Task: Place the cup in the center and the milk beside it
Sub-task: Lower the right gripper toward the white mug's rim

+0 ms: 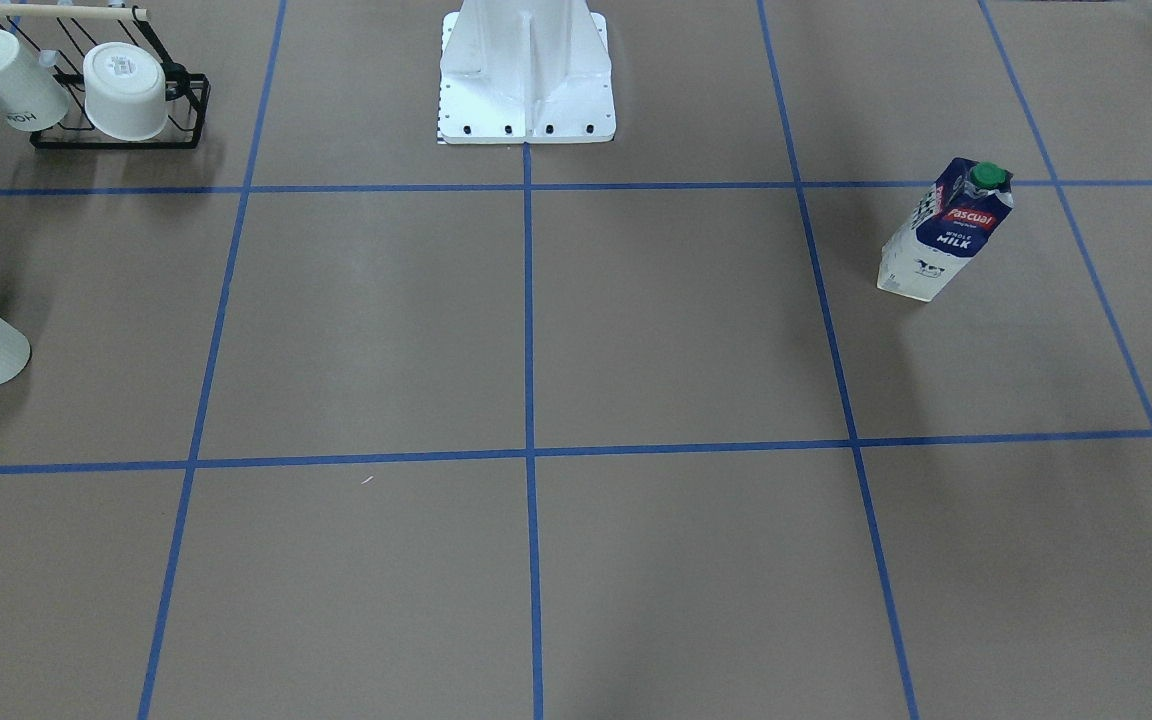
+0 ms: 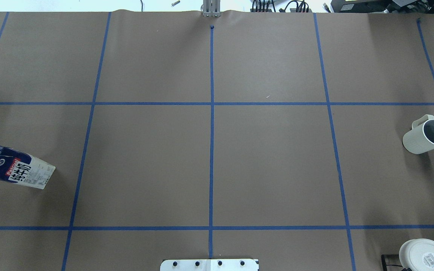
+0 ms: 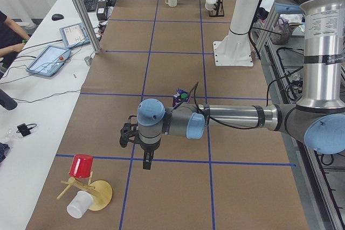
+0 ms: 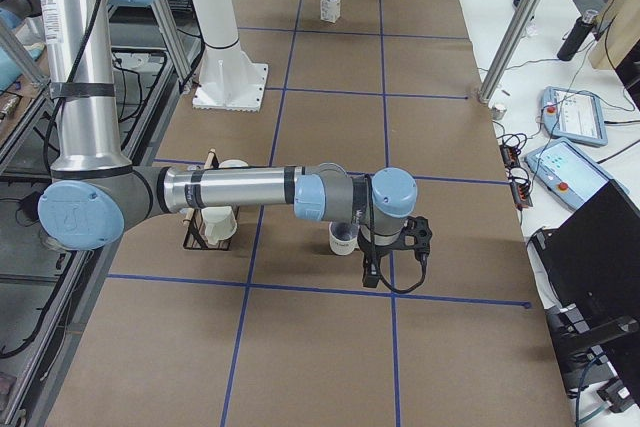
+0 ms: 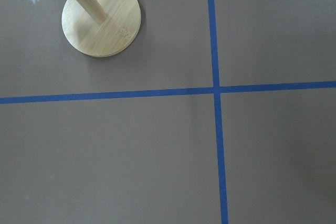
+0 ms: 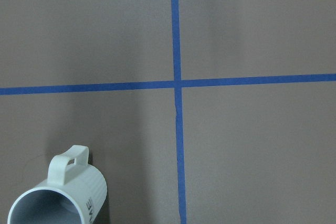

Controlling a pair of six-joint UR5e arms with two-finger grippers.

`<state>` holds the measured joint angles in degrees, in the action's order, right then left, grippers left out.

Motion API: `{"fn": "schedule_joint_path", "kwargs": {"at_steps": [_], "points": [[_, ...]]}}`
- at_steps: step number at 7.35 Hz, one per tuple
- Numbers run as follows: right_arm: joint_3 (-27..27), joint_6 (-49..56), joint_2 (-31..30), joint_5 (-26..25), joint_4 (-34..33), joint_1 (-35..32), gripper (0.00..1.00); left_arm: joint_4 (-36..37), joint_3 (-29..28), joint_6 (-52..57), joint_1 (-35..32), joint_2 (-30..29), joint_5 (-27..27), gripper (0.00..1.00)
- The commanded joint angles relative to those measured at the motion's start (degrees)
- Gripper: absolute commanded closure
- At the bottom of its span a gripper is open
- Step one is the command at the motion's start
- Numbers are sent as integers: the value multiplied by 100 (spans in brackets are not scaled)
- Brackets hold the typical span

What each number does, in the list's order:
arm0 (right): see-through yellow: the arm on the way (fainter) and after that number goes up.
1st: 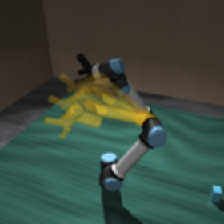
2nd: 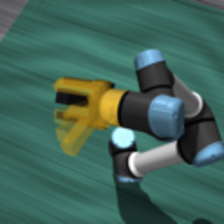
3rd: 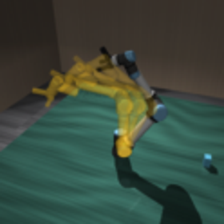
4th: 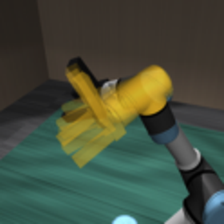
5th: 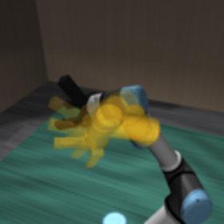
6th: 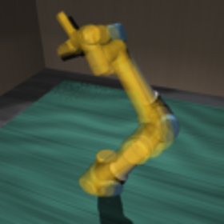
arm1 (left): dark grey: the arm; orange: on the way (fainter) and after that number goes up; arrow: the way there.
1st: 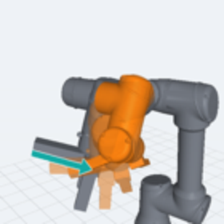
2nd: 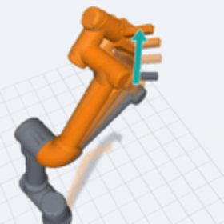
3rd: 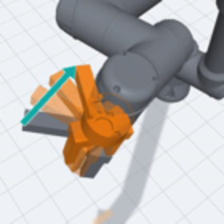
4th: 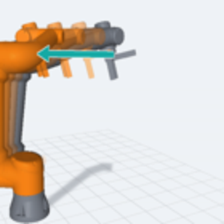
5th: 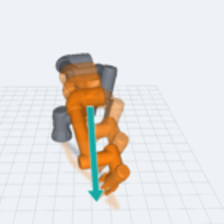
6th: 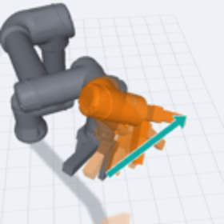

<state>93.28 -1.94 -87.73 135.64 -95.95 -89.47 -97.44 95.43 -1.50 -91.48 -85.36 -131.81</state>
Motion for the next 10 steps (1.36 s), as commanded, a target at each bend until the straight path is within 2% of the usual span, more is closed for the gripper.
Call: {"fn": "schedule_joint_path", "kwargs": {"at_steps": [1, 4, 5, 7, 8, 9, 10], "points": [[277, -35, 80, -46, -3, 0, 0, -3, 11, 1, 8, 19, -3, 1], [436, -61, -191, 41, 15, 0, 0, 15, -24, -34, 16, -51, 23, 1], [454, -61, -166, 111, 102, 35, 0, -20, -460, -121, 17, -156, -11, 1], [471, -183, -148, 627, 794, 201, 0, -632, -770, -131, 8, -35, -12, 1], [463, -297, -235, 1065, 876, 350, 0, -749, -815, -166, 8, -25, -12, 1], [454, -333, -358, 1061, 1042, 674, 0, -750, -772, -288, 8, -25, -12, 1], [445, -446, -507, 791, 1296, 947, 0, -750, -711, -446, 8, -25, -29, 1]]}}
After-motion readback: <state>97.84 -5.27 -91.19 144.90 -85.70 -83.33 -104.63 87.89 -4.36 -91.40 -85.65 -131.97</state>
